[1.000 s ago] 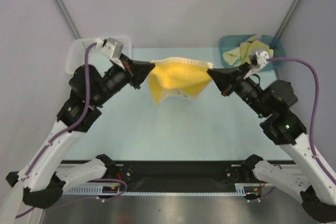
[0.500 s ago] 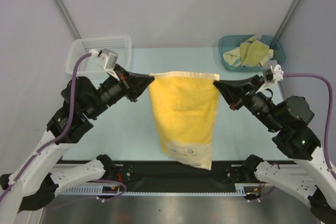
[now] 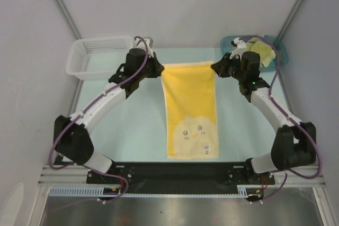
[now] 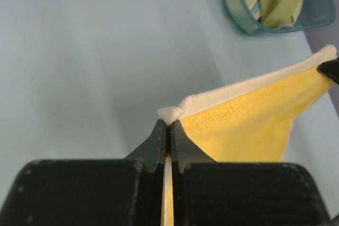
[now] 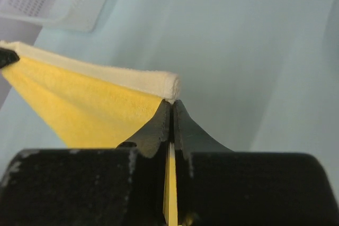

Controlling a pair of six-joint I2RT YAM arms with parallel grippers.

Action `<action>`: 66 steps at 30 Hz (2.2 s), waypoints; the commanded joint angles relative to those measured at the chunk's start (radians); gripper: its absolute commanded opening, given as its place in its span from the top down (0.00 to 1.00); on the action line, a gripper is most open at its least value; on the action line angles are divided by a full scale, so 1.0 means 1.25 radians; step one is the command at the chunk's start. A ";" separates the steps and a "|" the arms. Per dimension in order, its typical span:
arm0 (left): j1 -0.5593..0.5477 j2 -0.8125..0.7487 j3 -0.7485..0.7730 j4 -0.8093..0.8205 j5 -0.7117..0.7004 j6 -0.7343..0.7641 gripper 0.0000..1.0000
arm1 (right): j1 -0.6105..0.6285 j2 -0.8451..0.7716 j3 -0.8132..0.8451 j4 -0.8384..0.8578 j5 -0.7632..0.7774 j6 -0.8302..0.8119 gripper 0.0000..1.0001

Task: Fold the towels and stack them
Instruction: Flatten out the crumpled towel, then fold the towel

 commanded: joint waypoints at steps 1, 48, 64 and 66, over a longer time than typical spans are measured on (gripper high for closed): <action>0.062 0.103 0.043 0.214 0.086 0.039 1.00 | -0.037 0.099 0.052 0.202 -0.163 0.015 1.00; -0.121 -0.122 -0.489 0.243 0.100 -0.033 1.00 | 0.084 -0.107 -0.367 -0.028 0.027 0.091 1.00; -0.187 -0.161 -0.607 0.260 0.087 -0.071 1.00 | 0.134 -0.205 -0.511 -0.020 0.044 0.159 0.96; -0.189 -0.163 -0.615 0.261 0.088 -0.071 1.00 | 0.134 -0.213 -0.511 -0.030 0.057 0.164 0.95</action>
